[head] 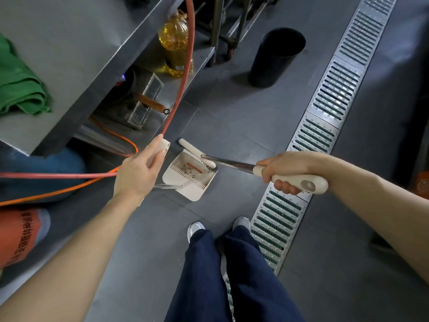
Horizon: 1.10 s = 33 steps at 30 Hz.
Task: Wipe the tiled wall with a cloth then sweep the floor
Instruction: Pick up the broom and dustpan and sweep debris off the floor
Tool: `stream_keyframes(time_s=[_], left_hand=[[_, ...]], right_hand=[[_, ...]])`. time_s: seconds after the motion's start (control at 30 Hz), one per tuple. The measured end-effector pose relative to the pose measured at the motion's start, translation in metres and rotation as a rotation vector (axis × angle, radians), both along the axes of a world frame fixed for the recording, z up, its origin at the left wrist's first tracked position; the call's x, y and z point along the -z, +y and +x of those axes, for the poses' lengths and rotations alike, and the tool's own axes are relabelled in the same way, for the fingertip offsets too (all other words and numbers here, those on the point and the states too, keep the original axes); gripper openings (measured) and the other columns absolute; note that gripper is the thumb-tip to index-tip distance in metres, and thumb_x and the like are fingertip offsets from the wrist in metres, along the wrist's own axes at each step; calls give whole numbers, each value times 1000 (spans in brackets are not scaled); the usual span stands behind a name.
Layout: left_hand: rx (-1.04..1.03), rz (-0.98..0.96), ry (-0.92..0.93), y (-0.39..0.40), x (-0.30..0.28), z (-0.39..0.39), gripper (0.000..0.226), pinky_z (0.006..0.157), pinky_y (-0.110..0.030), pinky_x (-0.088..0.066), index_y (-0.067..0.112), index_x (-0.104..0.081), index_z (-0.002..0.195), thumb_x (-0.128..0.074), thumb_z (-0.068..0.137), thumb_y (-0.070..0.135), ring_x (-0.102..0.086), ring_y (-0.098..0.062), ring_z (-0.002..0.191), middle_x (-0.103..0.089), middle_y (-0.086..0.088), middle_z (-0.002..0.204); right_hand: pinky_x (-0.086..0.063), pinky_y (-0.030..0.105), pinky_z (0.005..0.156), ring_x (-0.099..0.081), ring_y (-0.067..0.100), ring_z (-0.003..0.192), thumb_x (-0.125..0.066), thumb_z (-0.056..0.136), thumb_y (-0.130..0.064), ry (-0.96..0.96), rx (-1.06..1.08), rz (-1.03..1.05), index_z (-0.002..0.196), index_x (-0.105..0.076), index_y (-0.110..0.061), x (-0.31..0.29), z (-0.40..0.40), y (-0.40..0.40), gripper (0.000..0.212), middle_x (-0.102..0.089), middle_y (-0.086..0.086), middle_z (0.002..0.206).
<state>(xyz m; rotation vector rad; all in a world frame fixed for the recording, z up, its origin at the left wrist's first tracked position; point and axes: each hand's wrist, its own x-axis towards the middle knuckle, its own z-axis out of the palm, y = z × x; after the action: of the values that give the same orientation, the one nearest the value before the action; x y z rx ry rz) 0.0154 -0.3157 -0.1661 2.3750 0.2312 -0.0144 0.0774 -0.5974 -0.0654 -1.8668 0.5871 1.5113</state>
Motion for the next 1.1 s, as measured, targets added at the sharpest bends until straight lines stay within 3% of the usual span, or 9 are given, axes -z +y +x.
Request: stream_keyframes(time_s=[0.17,0.3,0.43,0.57,0.67,0.73,0.87,1.0,1.1], left_hand=[[-27,-58,31,14,-5,-29,31,81,-41,-51,40,-51,125,-49,95,33,-62,-25,101,-68,6,112],[-78,-48,74,27,-8,-57,33,80,-39,-51,49,-39,121,-49,94,33,-61,-25,99,-68,5,111],[-99,-88,30,41,-2,-78,37,86,-19,-42,31,-55,126,-50,90,38,-58,-12,102,-64,14,110],[-118,-76,46,44,2,-73,35,82,-36,-51,26,-56,129,-53,94,29,-64,-25,97,-69,-3,111],[-102,-103,66,43,3,-68,36,77,-40,-53,31,-53,130,-51,94,33,-64,-30,95,-69,-3,112],[-108,-112,73,44,3,-69,36,82,-40,-52,30,-54,130,-51,94,34,-64,-28,98,-68,-3,114],[-136,-121,74,42,0,-80,33,78,-48,-54,35,-54,126,-51,93,37,-64,-37,87,-69,-2,106],[-155,-141,118,23,-7,-93,31,73,-50,-52,40,-55,124,-52,92,41,-57,-44,87,-68,3,98],[-153,-129,117,6,-11,-106,30,68,-37,-49,40,-57,122,-51,93,40,-59,-39,85,-68,0,99]], right_hand=[[-33,12,30,-39,9,28,-44,90,-4,-112,-42,-24,127,-49,-6,14,0,28,38,-44,7,54],[-36,15,34,-42,13,35,-44,89,-6,-137,-86,-40,111,-52,-6,43,-1,47,23,-47,8,57],[-40,27,47,-48,21,50,-41,91,-8,-103,-251,-39,122,-51,3,65,-34,65,34,-52,10,59],[-38,25,42,-43,15,45,-39,92,-6,11,-188,29,126,-46,-1,64,-81,80,35,-48,6,56],[-35,19,38,-40,11,42,-42,89,-6,90,-74,92,134,-44,-3,55,-88,71,45,-44,4,53],[-33,13,30,-38,7,34,-44,90,-5,127,79,122,138,-41,-6,43,-79,59,48,-42,1,47],[-26,9,24,-33,3,25,-40,93,-7,176,270,147,145,-30,-11,24,-66,30,53,-38,-3,38],[-29,9,27,-33,5,26,-43,92,-5,64,213,98,136,-41,-15,19,-74,9,46,-39,-1,39],[-30,10,28,-34,6,26,-44,91,-4,-16,210,62,131,-46,-12,20,-84,-11,41,-39,1,45]])
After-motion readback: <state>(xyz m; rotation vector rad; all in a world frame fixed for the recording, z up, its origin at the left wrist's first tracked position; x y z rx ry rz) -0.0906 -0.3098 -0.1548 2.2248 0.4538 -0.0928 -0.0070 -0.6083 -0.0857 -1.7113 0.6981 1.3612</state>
